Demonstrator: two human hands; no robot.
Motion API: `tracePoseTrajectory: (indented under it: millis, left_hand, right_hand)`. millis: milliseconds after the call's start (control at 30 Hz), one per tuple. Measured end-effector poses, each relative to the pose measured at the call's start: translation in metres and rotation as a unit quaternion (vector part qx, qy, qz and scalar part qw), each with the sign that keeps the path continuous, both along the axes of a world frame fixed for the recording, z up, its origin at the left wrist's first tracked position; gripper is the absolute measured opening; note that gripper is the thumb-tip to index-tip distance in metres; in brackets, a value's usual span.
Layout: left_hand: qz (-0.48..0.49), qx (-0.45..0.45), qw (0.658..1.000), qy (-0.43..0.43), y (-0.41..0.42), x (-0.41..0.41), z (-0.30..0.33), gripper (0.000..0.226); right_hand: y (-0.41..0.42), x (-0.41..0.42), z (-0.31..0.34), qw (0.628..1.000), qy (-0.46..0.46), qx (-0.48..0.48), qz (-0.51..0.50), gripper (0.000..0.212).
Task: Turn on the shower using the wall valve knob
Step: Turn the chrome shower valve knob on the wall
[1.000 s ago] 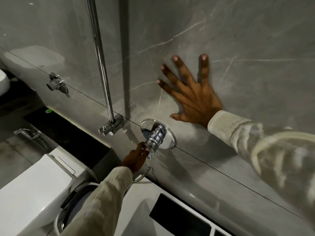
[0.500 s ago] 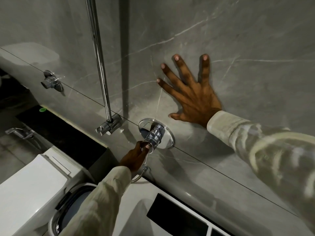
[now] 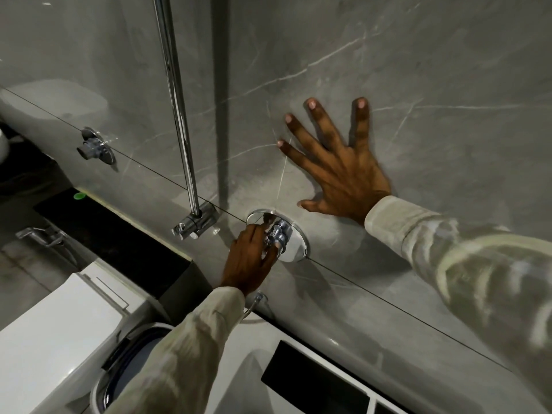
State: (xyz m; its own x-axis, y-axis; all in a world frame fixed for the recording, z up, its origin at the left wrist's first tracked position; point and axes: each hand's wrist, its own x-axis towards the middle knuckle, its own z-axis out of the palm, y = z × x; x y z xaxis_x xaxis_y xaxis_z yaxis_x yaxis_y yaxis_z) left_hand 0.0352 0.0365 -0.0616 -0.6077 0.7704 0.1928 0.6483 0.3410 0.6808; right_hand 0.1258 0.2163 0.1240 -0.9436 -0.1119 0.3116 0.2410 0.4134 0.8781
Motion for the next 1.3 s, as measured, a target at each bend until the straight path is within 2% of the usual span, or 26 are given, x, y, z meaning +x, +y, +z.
tracePoseTrajectory:
  millis: [167,300,467,600,833,967,1100,1167,1300]
  left_hand:
    - [0.024,0.034,0.999,0.009,0.013,0.009,0.012,0.033]
    - [0.022,0.049,0.997,0.046,0.016,0.014,0.017,0.031]
    - [0.022,0.027,0.997,0.076,0.017,0.011,0.02,0.029]
    - [0.0,-0.04,0.989,0.139,0.018,0.009,0.021,0.039]
    - [-0.029,-0.09,0.958,0.271,0.016,0.01,0.018,0.056]
    - [-0.05,-0.114,0.926,0.356,0.015,0.01,0.018,0.048]
    - [-0.084,-0.132,0.876,0.457,0.013,0.007,0.016,0.034]
    - [-0.089,-0.137,0.863,0.478,0.013,0.006,0.014,0.032]
    - [-0.083,-0.129,0.871,0.467,0.014,0.002,0.011,0.037]
  right_hand:
    - [0.002,-0.002,-0.001,1.0,0.002,-0.017,0.002,0.137]
    - [0.003,-0.002,-0.002,1.0,0.002,-0.014,0.002,0.137]
    - [0.001,-0.001,-0.001,1.0,0.0,-0.019,0.0,0.136]
    - [0.0,0.0,-0.001,1.0,0.005,-0.002,0.001,0.135]
    - [0.001,0.0,-0.003,1.0,0.002,0.002,-0.001,0.135]
    - [0.003,-0.002,-0.003,1.0,0.001,-0.002,0.007,0.134]
    - [0.003,-0.001,-0.004,1.0,0.001,-0.007,0.008,0.135]
    - [0.003,-0.001,-0.003,1.0,-0.003,-0.008,0.009,0.135]
    - [0.003,-0.001,-0.004,1.0,-0.002,-0.004,0.009,0.134]
